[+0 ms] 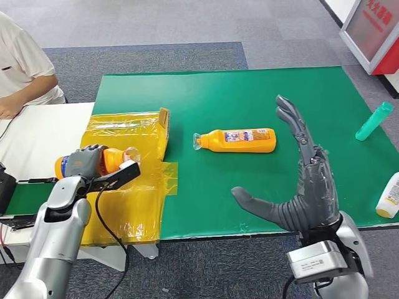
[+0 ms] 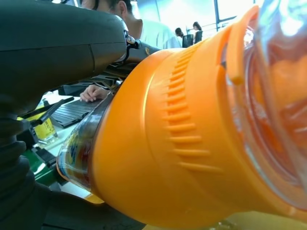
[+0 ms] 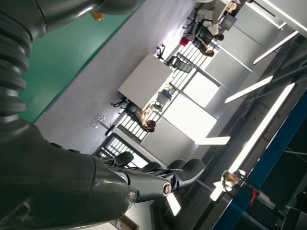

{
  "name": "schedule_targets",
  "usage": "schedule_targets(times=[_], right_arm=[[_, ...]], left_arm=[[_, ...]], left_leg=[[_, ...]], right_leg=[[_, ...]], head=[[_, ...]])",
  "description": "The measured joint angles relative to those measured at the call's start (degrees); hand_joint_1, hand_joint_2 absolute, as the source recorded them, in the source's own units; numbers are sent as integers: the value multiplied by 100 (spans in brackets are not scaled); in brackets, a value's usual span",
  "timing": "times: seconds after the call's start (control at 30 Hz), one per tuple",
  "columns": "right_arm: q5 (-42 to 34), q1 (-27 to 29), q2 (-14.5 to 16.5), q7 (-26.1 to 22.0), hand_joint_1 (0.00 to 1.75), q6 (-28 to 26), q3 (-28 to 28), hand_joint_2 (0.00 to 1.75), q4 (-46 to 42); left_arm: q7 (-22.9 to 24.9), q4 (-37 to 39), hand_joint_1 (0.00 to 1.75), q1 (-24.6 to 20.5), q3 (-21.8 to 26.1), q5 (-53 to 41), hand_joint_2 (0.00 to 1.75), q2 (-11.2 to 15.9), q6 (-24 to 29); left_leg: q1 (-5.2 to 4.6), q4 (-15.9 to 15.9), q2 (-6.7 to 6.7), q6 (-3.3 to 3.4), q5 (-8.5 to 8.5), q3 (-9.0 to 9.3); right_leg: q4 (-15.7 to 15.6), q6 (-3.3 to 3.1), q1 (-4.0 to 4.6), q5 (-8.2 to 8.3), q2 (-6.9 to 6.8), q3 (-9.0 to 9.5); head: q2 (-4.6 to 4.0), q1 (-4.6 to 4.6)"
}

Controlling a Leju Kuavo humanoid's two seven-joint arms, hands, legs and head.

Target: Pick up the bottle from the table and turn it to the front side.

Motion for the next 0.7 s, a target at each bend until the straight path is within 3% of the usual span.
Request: schedule_targets(times=[0.37,0.7], right_arm=[[21,5,0,-15,0,25,0,175,15],[60,19,0,-12,0,9,1,175,17]], left_arm=[[-104,178,175,-327,0,7,175,-78,-12],[-235,140,175,-348,30,165,175,-243,164]], left_leg=[[0,0,0,0,0,-2],[0,0,0,0,0,-2]], right_leg=[[0,1,-1,0,0,0],[0,1,0,0,-1,1]], head=[[0,0],[0,0]])
